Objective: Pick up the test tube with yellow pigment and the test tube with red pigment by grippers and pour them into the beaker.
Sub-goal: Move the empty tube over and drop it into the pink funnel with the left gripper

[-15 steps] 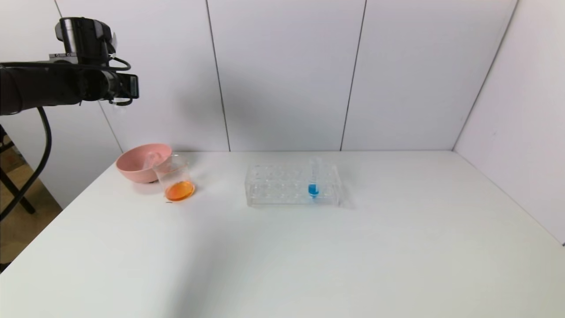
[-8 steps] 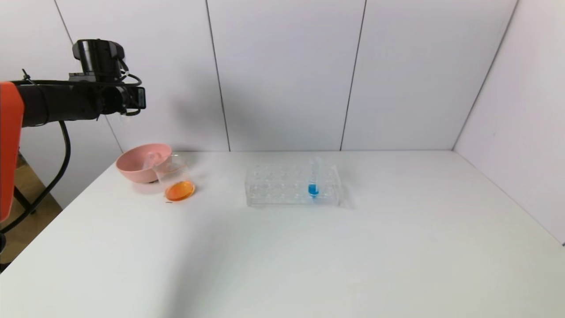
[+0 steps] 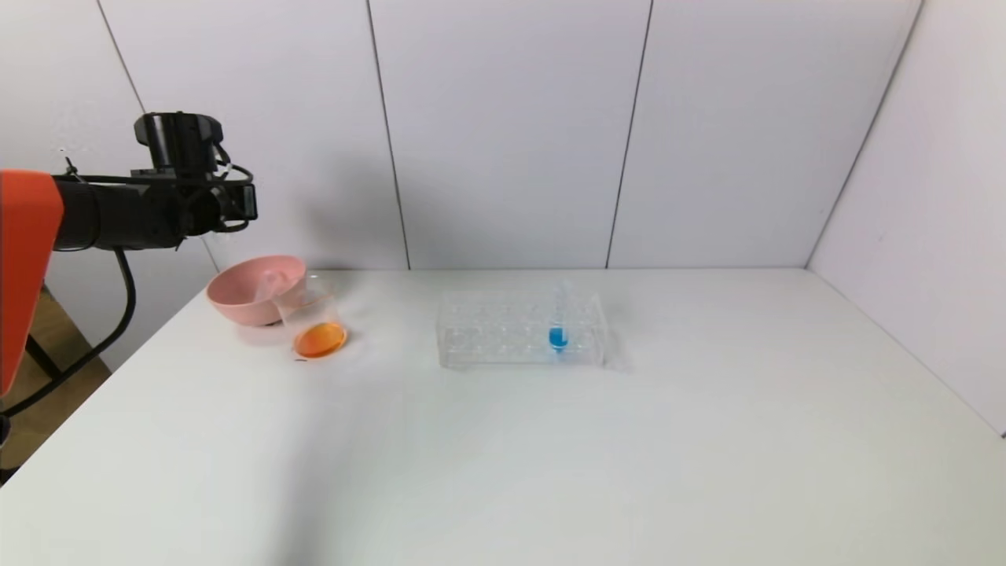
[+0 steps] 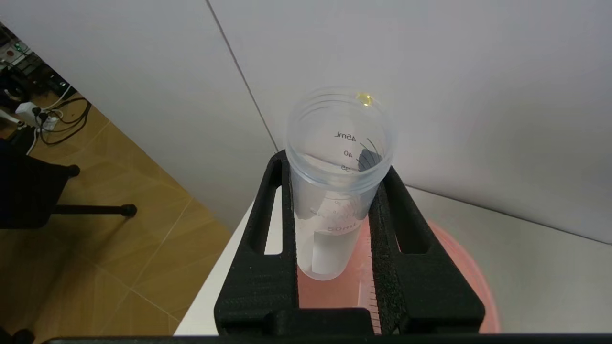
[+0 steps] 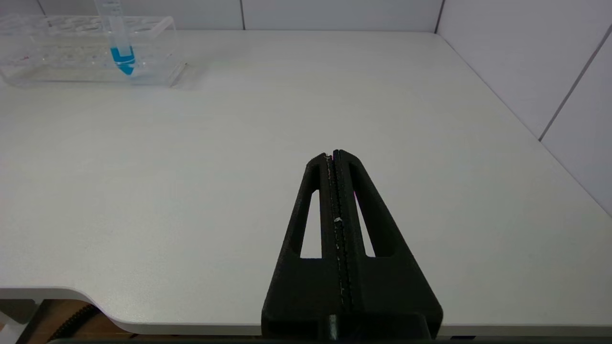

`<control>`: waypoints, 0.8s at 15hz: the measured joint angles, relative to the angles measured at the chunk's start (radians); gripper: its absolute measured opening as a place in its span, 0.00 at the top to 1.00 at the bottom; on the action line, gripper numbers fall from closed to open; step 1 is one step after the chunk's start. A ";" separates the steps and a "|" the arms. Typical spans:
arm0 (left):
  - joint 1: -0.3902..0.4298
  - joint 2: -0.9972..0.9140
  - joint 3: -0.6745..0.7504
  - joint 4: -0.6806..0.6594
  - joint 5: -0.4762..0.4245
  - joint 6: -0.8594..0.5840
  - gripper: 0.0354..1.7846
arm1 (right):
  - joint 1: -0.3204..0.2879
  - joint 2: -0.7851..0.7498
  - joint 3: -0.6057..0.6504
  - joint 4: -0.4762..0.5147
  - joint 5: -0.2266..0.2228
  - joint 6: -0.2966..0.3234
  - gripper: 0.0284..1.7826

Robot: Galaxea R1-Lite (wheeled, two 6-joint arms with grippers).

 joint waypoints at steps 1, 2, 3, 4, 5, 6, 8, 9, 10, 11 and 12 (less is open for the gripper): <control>0.002 0.008 0.022 -0.019 -0.003 0.000 0.77 | 0.000 0.000 0.000 0.000 0.000 0.000 0.95; 0.003 0.016 0.039 -0.025 -0.005 0.000 0.77 | 0.000 0.000 0.000 0.000 0.000 0.000 0.95; 0.003 0.024 0.053 -0.033 -0.005 0.000 0.77 | 0.000 0.000 0.000 0.000 0.000 0.000 0.95; 0.003 0.033 0.063 -0.046 -0.006 -0.001 0.77 | 0.000 0.000 0.000 0.000 0.000 0.000 0.95; 0.002 0.043 0.075 -0.059 -0.007 -0.001 0.77 | 0.000 0.000 0.000 0.000 0.000 0.000 0.95; 0.002 0.050 0.088 -0.072 -0.009 -0.001 0.77 | 0.000 0.000 0.000 0.000 0.000 0.000 0.95; 0.001 0.066 0.101 -0.087 -0.014 0.000 0.77 | 0.000 0.000 0.000 0.000 0.000 0.000 0.95; 0.003 0.073 0.103 -0.089 -0.014 0.000 0.77 | 0.000 0.000 0.000 0.000 0.000 0.000 0.95; 0.003 0.077 0.104 -0.089 -0.015 0.000 0.77 | 0.000 0.000 0.000 0.000 0.000 0.000 0.95; 0.003 0.080 0.104 -0.091 -0.015 0.000 0.77 | 0.000 0.000 0.000 0.000 0.000 0.000 0.95; 0.003 0.083 0.103 -0.091 -0.015 0.000 0.77 | 0.000 0.000 0.000 0.000 0.000 0.000 0.95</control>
